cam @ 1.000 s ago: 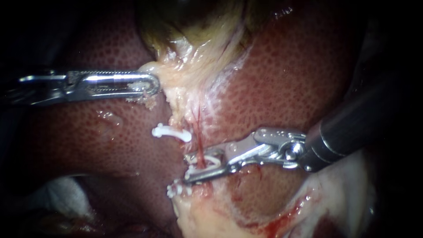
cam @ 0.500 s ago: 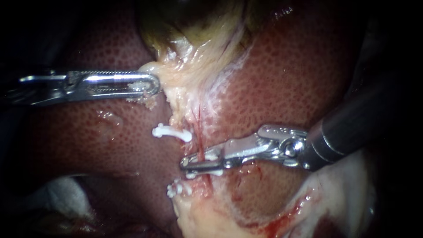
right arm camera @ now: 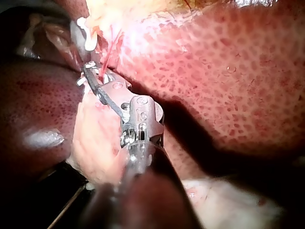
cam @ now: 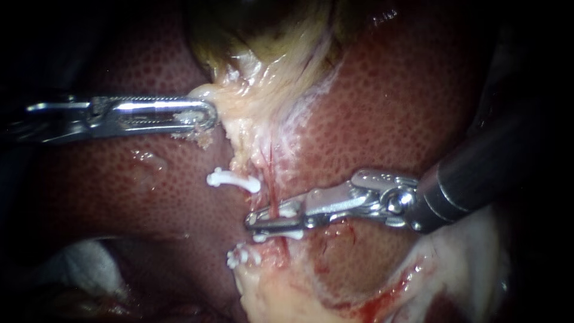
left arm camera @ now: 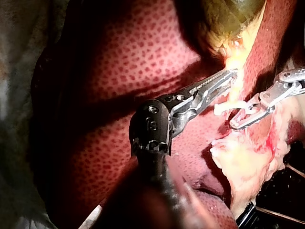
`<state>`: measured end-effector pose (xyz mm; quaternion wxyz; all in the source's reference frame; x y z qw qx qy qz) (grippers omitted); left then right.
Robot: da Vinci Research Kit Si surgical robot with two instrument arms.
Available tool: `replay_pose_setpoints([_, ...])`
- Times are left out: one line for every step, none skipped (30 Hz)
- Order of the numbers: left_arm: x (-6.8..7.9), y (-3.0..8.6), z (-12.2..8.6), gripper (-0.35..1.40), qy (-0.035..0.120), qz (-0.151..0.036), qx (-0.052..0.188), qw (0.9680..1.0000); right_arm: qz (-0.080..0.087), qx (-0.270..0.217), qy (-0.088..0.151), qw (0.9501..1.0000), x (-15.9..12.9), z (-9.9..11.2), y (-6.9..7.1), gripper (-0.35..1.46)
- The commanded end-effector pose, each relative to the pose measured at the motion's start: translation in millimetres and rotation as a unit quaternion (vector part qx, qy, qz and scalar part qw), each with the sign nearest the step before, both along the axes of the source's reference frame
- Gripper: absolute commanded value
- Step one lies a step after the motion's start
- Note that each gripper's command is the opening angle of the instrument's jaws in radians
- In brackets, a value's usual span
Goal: Clipping second clip right tube
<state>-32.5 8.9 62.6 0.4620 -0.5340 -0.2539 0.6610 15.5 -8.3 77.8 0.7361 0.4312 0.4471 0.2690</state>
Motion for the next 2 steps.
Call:
replay_pose_setpoints([0.0, 0.0, 0.0, -0.35, 0.0, 0.0, 0.0, 1.0, 0.0, 0.0, 0.0, 1.0, 0.0, 0.1, -0.1, -0.35])
replay_pose_setpoints([0.0, 0.0, 0.0, -0.35, 0.0, 0.0, 0.0, 1.0, 0.0, 0.0, 0.0, 1.0, 0.0, 0.1, -0.1, -0.35])
